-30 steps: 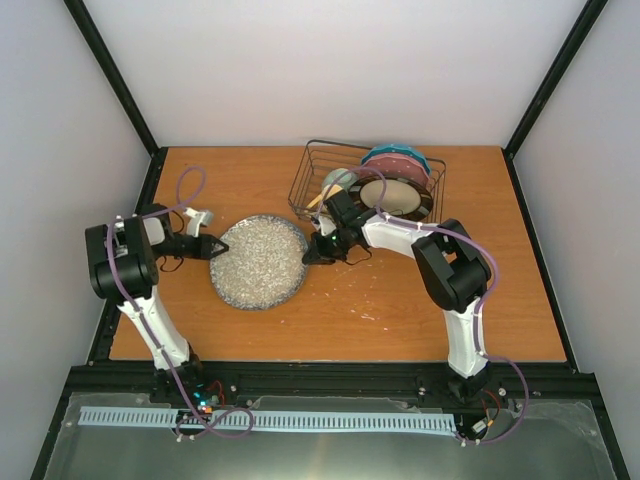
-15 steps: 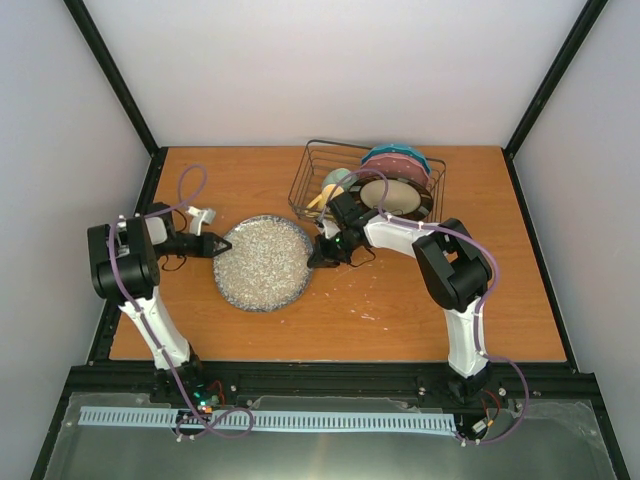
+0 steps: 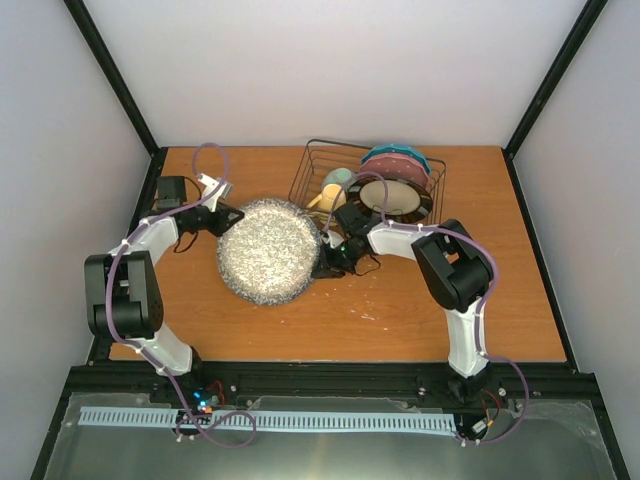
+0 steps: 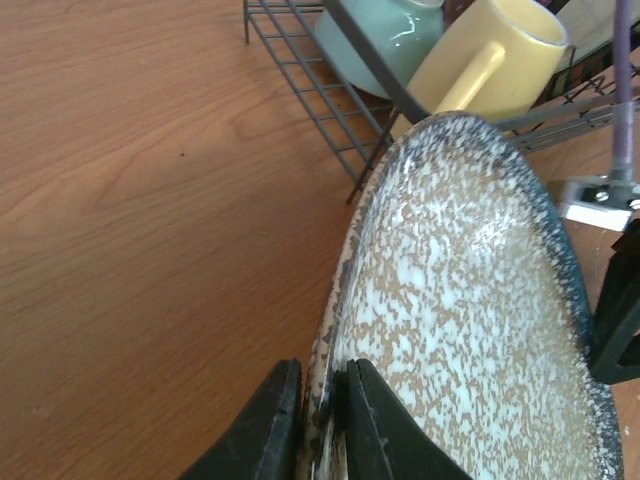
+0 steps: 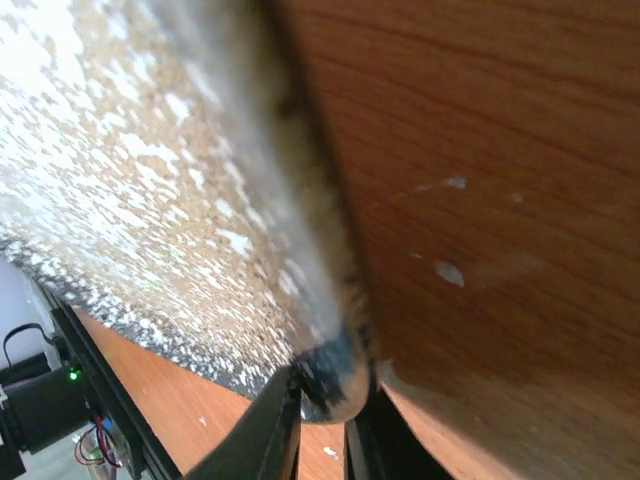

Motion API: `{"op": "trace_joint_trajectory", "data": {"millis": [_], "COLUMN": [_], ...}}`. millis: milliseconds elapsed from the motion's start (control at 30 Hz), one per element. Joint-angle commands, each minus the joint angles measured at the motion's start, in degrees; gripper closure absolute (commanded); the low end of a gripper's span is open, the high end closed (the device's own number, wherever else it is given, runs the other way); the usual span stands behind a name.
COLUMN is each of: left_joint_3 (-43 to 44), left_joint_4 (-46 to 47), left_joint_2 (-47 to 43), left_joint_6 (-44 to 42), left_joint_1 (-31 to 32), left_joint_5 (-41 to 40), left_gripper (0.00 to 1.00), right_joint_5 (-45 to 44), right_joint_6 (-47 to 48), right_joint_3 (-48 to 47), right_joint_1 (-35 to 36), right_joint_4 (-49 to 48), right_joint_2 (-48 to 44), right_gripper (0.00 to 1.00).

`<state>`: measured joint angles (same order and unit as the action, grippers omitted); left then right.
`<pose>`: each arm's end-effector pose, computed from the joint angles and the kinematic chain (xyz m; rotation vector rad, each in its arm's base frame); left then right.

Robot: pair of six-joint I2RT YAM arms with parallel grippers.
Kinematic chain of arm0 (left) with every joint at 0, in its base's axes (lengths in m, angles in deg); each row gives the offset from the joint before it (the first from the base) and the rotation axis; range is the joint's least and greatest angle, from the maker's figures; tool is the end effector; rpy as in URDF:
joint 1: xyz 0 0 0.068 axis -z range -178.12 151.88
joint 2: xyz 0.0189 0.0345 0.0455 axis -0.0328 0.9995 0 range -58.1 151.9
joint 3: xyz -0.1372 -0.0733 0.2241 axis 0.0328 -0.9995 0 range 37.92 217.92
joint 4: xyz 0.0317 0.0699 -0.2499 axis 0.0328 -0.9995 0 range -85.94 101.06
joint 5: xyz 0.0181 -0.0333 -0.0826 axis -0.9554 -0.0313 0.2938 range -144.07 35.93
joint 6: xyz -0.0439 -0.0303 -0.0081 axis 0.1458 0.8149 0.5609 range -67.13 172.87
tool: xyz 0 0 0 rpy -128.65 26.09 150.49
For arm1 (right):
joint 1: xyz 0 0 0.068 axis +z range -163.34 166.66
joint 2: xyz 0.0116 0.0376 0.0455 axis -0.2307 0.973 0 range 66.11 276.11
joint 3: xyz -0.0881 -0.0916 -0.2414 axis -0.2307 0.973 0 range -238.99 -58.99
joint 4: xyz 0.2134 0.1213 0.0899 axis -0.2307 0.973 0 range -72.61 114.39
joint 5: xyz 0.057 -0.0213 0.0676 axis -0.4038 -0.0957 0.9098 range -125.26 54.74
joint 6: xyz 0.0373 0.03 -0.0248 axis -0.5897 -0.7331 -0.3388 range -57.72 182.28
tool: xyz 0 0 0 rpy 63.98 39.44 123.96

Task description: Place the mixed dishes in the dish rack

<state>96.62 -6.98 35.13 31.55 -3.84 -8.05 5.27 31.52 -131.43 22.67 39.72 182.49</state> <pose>0.3316 0.0075 0.2093 0.6212 2.1685 -0.7450 0.3066 0.2515 0.1308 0.3500 -2.8253 -1.2032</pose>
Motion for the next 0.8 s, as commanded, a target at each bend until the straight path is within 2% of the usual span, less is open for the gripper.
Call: {"op": "trace_joint_trajectory", "data": {"millis": [0, 200, 467, 633, 767], "left_joint_3": [-1.8, -1.9, -3.7, -6.5, -8.0], "left_joint_4": [-8.1, -9.1, -7.7, -7.3, -7.5], "left_joint_2": [0.6, -0.1, -2.1, -3.2, -1.9], "left_joint_6": [2.6, 1.3, 0.0, -2.9, -5.1], "left_joint_1": [10.0, 10.1, 10.1, 10.1, 10.1], "left_joint_5": [17.7, 16.3, 15.9, 13.9, 12.2], "left_gripper": [0.99, 0.99, 0.99, 0.99, 0.99], "right_joint_5": [9.0, 6.5, 1.0, -1.7, -3.7], "right_joint_6": [2.7, 5.0, 8.4, 8.6, 10.4], "right_joint_3": [-2.8, -1.8, 2.9, 11.2, 17.5], "right_joint_1": [4.7, 4.7, 4.5, 2.9, 0.9], "right_joint_4": [-29.1, -27.2, -25.7, -31.1, -31.8], "right_joint_2": [-5.0, -6.6, -9.9, -13.8, -17.3], "right_gripper": [0.82, 0.62, 0.56, 0.54, 0.54]}}
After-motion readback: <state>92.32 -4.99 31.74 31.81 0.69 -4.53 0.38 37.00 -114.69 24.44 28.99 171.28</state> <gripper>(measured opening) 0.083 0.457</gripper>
